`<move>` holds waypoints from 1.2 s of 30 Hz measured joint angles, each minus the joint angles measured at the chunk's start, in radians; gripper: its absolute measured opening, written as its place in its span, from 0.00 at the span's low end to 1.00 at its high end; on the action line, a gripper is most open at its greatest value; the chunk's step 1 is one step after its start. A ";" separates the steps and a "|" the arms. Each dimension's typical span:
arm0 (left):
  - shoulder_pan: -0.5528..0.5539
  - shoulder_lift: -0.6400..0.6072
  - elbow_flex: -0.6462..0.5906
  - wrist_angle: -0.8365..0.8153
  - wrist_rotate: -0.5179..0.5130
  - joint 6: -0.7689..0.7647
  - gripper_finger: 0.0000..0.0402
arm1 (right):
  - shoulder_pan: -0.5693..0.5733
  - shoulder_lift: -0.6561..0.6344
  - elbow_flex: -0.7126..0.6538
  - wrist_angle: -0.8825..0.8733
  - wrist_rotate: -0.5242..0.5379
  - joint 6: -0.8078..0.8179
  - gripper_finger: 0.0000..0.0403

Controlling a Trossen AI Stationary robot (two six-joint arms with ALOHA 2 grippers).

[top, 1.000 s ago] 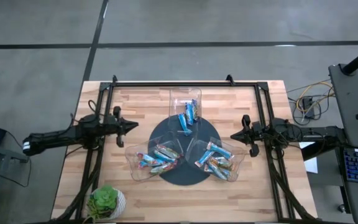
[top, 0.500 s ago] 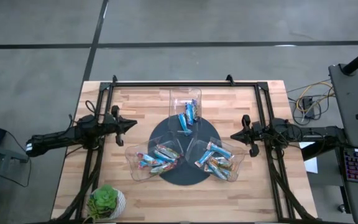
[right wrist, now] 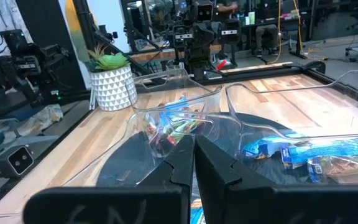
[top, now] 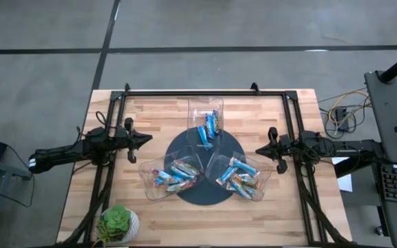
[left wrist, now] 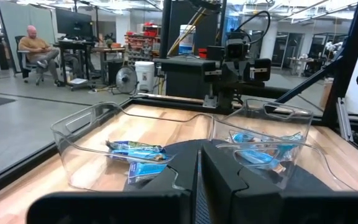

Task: Pick and place Granola Bars by type
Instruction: Return to Home Position

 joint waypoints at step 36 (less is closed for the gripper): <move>0.000 0.000 -0.001 0.001 0.005 0.001 0.01 | 0.000 0.000 0.000 0.000 0.000 -0.013 0.02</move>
